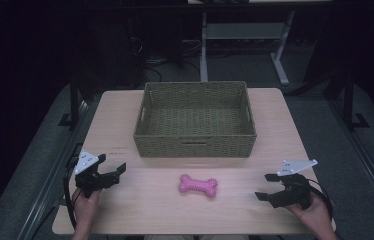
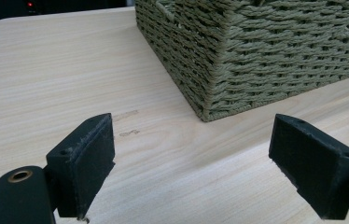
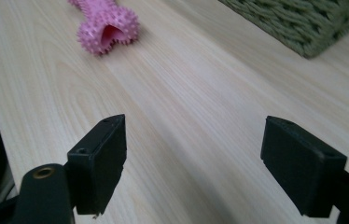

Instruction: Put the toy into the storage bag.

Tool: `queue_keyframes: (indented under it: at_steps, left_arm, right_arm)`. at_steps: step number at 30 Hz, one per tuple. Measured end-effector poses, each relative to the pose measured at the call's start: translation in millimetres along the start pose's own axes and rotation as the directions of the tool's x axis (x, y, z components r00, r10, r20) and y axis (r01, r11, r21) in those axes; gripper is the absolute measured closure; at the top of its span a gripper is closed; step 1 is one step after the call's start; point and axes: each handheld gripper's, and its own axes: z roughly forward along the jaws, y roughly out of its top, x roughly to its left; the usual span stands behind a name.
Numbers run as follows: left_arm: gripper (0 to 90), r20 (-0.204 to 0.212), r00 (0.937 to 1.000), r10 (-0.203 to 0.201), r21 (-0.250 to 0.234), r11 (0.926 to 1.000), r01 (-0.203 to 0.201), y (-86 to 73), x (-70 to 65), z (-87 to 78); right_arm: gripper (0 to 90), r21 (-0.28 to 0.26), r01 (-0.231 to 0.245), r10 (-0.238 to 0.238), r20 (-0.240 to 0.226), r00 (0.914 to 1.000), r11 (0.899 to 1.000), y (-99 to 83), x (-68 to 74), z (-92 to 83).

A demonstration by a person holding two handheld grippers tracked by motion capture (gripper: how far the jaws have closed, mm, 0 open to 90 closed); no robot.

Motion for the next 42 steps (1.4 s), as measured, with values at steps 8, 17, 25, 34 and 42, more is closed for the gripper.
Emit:
queue_keyframes:
  at_steps: [8,17,25,34,42]
  left_arm:
    - [13.8,0.000,1.0000,-0.002,-0.003,1.0000,0.002,-0.6,-1.0,-0.4]
    - [13.8,0.002,1.0000,-0.008,-0.008,0.9999,0.008,-0.7,-0.2,-2.3]
    - [13.9,-0.004,0.9999,-0.012,-0.007,0.9999,0.012,-1.6,1.8,-2.7]
    - [13.9,-0.006,0.9999,-0.014,-0.013,0.9998,0.014,-1.5,2.7,-3.5]
    - [13.9,-0.010,0.9998,-0.019,-0.011,0.9998,0.019,-1.7,3.9,-3.0]
  right_arm:
    - [20.9,0.039,0.047,-0.046,-0.045,0.9979,0.998,26.5,1.4,3.6]
    - [19.9,0.089,0.104,-0.095,-0.091,0.9912,0.991,47.9,8.0,15.4]
    - [19.7,0.129,0.151,-0.137,-0.112,0.9842,0.980,65.5,14.7,22.4]
    - [18.2,0.159,0.213,-0.191,-0.143,0.9712,0.964,86.3,22.5,32.7]
    - [18.2,0.179,0.249,-0.221,-0.163,0.9617,0.952,98.7,26.9,42.3]
